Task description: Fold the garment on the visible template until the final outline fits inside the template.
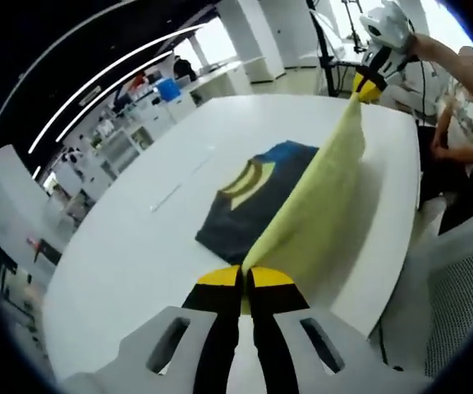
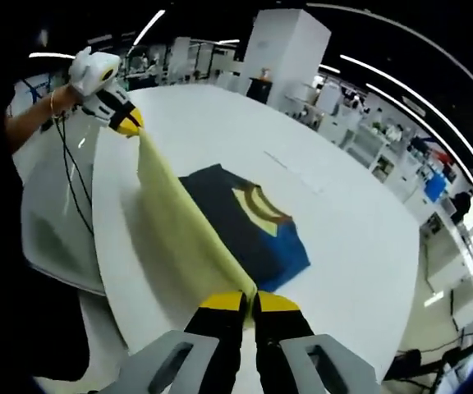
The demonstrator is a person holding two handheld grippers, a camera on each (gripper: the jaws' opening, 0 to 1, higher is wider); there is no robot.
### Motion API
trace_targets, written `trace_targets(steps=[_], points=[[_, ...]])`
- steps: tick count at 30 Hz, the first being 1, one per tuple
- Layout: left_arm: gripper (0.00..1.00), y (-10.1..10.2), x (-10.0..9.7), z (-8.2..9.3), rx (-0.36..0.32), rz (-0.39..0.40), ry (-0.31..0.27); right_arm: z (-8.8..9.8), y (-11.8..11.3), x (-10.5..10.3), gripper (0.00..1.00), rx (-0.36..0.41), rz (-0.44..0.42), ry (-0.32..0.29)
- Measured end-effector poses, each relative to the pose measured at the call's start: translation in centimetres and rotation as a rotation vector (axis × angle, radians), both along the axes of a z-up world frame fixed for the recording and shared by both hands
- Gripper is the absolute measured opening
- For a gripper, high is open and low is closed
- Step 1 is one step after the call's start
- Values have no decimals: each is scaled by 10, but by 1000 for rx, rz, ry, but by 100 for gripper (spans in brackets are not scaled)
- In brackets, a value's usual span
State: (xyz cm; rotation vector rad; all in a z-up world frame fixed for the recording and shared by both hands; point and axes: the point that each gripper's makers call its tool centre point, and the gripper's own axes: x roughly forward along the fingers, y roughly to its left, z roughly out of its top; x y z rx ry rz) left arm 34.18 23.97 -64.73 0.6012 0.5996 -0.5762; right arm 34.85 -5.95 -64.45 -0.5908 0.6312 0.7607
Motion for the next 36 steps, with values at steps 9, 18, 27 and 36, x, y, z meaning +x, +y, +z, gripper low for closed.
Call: trace_targets(steps=[9,18,27,36], points=[[1,3,36,18,20,29,-98,16,3,39,0,19,-41,-119],[1,0,67,28,14,37,-152,19,-1,66,0,17,-102,-155],[1,1,99,18,30,38,-165,14,0,93,0,12,-125,-191],[1,-2,134,-5,142,17,-157,-16,-2,128,0,-113,-156,-204]])
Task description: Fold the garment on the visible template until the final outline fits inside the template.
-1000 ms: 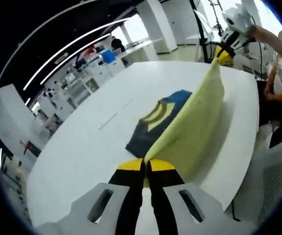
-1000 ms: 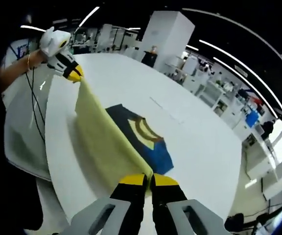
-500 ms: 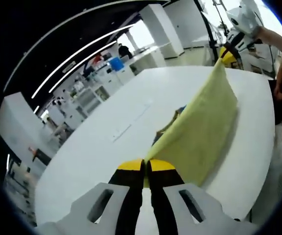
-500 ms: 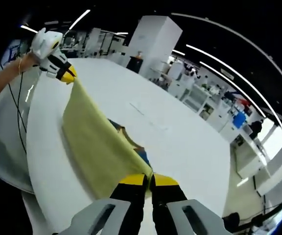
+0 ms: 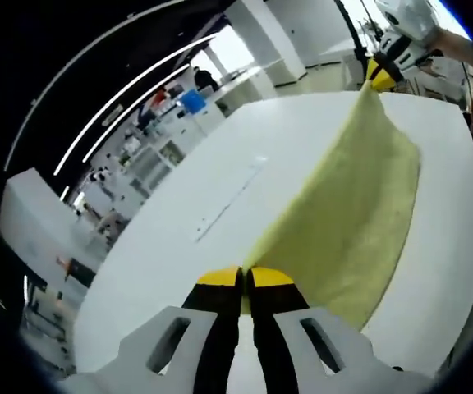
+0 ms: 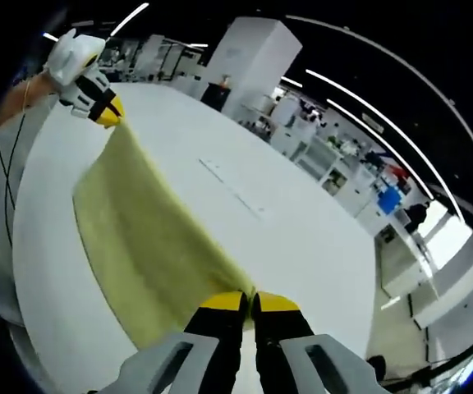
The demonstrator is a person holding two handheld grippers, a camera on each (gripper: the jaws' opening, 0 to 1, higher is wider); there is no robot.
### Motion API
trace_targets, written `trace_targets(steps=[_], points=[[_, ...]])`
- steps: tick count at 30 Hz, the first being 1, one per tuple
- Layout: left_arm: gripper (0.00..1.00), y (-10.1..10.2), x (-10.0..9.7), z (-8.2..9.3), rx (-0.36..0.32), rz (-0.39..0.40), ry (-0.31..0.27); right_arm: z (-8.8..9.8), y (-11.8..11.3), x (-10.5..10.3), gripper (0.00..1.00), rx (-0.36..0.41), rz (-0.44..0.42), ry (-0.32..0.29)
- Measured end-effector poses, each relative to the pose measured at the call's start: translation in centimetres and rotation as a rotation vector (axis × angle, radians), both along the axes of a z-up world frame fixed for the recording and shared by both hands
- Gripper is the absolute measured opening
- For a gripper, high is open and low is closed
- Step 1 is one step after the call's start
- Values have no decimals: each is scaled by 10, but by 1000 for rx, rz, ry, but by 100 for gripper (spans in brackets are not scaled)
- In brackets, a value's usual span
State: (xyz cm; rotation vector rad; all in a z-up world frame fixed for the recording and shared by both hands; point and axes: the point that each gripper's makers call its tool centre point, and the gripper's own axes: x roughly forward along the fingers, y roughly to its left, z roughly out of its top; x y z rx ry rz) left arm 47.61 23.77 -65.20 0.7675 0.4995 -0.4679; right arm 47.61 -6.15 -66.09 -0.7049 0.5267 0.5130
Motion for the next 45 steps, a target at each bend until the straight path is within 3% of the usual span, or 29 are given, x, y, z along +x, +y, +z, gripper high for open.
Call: trace_targets(steps=[7,9,12,19,23,24,26,35,42,45], points=[[1,-1,20,-28,2,1,39,-25,-5,18,0,49,-59,58],[1,-2,22,-40,-68,26,90,-34,-7,25,0,80,-88,92],[1,0,30,-47,-107,44,97,-45,-7,32,0,84,-86,121],[1,-2,47,-71,-33,4,123,-73,-6,45,0,84,-77,192],[1,0,54,-93,21,-15,166,-91,-5,52,0,61,-46,219],[1,1,56,-101,38,-14,187,-96,-3,56,0,27,3,207],[1,1,58,-113,20,1,219,-104,-3,58,0,13,17,218],[1,6,64,-133,39,-12,227,-130,-7,64,2,39,34,278],[4,10,67,-136,58,-29,206,-133,-8,66,8,24,59,276],[10,11,66,-134,57,-50,212,-130,-12,66,13,11,64,267]])
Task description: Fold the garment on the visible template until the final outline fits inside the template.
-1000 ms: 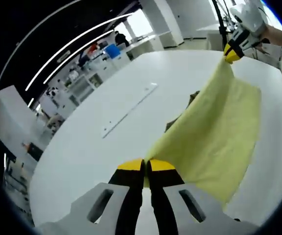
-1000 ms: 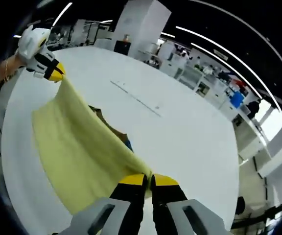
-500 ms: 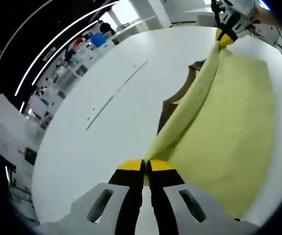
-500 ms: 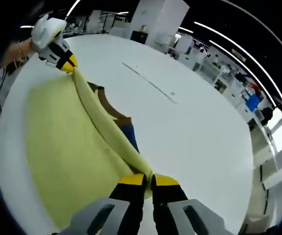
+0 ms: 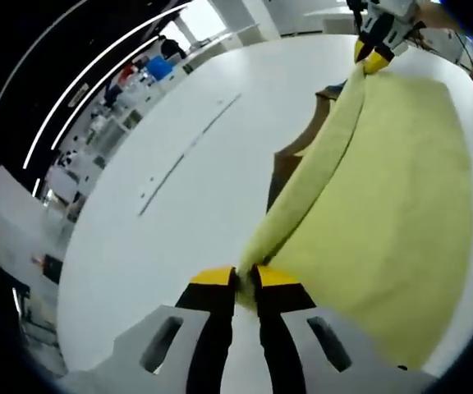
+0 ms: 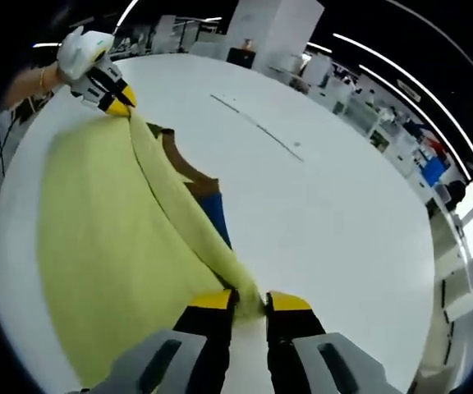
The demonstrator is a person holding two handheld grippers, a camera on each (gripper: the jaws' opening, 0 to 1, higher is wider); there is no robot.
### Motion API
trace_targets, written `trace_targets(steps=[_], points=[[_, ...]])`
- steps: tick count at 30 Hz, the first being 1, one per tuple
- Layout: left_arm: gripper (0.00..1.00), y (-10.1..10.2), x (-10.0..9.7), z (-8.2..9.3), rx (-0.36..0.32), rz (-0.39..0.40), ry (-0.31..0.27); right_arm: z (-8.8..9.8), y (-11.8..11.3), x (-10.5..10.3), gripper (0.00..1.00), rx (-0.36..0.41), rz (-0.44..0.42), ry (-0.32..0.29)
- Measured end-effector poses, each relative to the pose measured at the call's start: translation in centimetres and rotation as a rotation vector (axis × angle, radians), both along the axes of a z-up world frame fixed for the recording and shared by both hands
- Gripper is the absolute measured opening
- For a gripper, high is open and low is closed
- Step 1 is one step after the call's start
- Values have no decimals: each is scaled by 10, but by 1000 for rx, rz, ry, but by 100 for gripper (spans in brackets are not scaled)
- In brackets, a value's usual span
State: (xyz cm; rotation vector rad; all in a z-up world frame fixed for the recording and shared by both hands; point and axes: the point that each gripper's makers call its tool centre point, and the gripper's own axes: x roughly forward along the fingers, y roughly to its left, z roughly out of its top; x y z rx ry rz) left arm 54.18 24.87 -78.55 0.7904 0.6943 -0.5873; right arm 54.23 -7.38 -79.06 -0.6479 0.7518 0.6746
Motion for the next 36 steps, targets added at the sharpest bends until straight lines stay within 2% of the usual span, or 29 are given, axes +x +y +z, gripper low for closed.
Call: trace_targets(steps=[2,4,5,6,8,13,16,18,19,20,22,23,26,28,29,30,32,33,36], points=[[15,-3,-3,3,-17,-39,0,5,-2,-3,17,9,5,-4],[20,-5,-6,4,-65,-51,11,7,-2,-7,22,11,28,-6],[21,-3,-9,5,-64,-51,11,7,-2,-9,25,1,44,-7],[20,-3,-10,5,-61,-51,6,8,-3,-9,25,-6,51,-12],[17,4,-10,2,24,-83,-14,6,-6,-7,24,-33,70,-33],[12,2,-8,-1,19,-85,-32,6,-7,0,18,-16,30,-47],[6,4,-3,-2,69,-110,-68,2,-6,1,13,-4,18,-41],[3,4,-2,-4,64,-107,-66,2,-6,3,9,3,6,-51],[0,5,-2,-2,60,-93,-76,2,-6,4,2,17,-9,-51],[1,7,2,3,47,-53,-113,3,-6,4,0,47,-36,-43],[0,5,3,7,8,-29,-124,9,-4,9,0,144,-127,-34],[0,4,3,9,-7,-18,-124,10,-7,11,0,201,-210,-2],[0,7,7,10,-35,23,-122,9,-10,15,0,316,-354,60],[1,8,10,10,-77,78,-113,8,-13,21,3,299,-370,39],[2,11,12,10,-118,134,-99,8,-14,23,4,295,-381,36],[3,13,14,10,-147,180,-90,9,-16,25,5,309,-434,31],[5,22,14,4,-139,267,-45,7,-11,27,7,374,-476,69],[6,24,16,4,-149,291,-52,6,-10,27,9,402,-497,86],[6,19,13,2,-246,332,-17,3,-9,26,17,420,-521,110]])
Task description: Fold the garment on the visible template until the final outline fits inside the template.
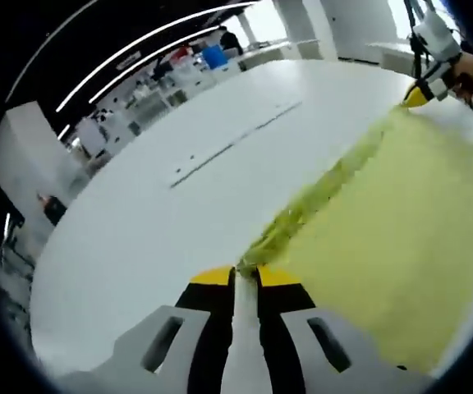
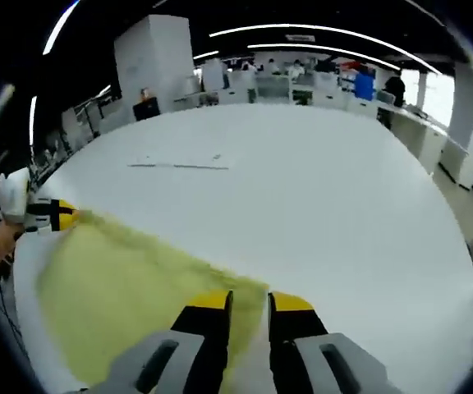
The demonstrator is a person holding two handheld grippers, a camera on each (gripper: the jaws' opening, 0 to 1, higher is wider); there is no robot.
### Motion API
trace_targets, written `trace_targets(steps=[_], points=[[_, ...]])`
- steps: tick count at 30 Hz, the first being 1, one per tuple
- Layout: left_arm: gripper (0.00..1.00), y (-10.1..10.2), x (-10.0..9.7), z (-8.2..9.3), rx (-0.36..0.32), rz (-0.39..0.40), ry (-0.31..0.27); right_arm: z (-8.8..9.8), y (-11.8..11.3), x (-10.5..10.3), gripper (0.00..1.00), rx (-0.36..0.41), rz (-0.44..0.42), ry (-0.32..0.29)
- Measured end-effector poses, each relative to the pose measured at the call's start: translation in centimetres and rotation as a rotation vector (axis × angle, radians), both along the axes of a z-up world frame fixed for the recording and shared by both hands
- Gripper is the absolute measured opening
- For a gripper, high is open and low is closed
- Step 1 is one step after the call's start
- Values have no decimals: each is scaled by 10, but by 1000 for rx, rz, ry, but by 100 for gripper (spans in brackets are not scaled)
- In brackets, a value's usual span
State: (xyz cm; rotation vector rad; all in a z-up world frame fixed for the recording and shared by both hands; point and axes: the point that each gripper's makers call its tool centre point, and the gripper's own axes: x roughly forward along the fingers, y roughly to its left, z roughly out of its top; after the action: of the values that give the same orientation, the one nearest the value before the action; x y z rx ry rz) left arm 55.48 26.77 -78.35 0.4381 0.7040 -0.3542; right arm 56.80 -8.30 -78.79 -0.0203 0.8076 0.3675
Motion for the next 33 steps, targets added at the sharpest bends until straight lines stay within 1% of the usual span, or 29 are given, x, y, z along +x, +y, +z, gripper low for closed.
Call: trace_targets(steps=[1,2,3,4,5,6,8,11,13,15,17,19,23,27,30,33], points=[[6,1,-1,0,-19,13,9,0,1,-1,20,-3,4,-3],[7,3,-2,1,-23,17,5,0,1,-1,22,-4,6,-2],[9,5,-4,1,-21,18,9,1,1,-4,24,-11,10,0],[12,7,-7,1,-38,36,21,1,1,-5,26,-13,13,0],[15,8,-8,1,-57,41,20,3,1,-6,28,-12,17,0],[19,7,-9,2,-96,44,21,4,2,-7,29,-8,19,1],[22,6,-14,4,-147,62,33,7,4,-8,34,9,23,4],[28,9,-17,8,-197,61,22,13,10,-14,44,30,53,4],[35,4,-25,13,-240,45,24,15,13,-18,50,45,66,15],[43,4,-30,15,-259,32,27,17,14,-24,53,50,81,27],[46,1,-35,21,-300,15,21,21,15,-31,55,57,96,32],[49,-3,-40,27,-323,-7,8,25,16,-40,56,62,113,37],[55,-5,-53,33,-339,-28,6,31,16,-53,56,67,135,39],[56,-8,-66,38,-363,-54,3,35,17,-67,56,57,170,36],[56,-11,-77,38,-372,-77,10,37,15,-79,55,38,191,38],[54,-13,-89,36,-375,-101,26,41,14,-89,53,36,206,35]])
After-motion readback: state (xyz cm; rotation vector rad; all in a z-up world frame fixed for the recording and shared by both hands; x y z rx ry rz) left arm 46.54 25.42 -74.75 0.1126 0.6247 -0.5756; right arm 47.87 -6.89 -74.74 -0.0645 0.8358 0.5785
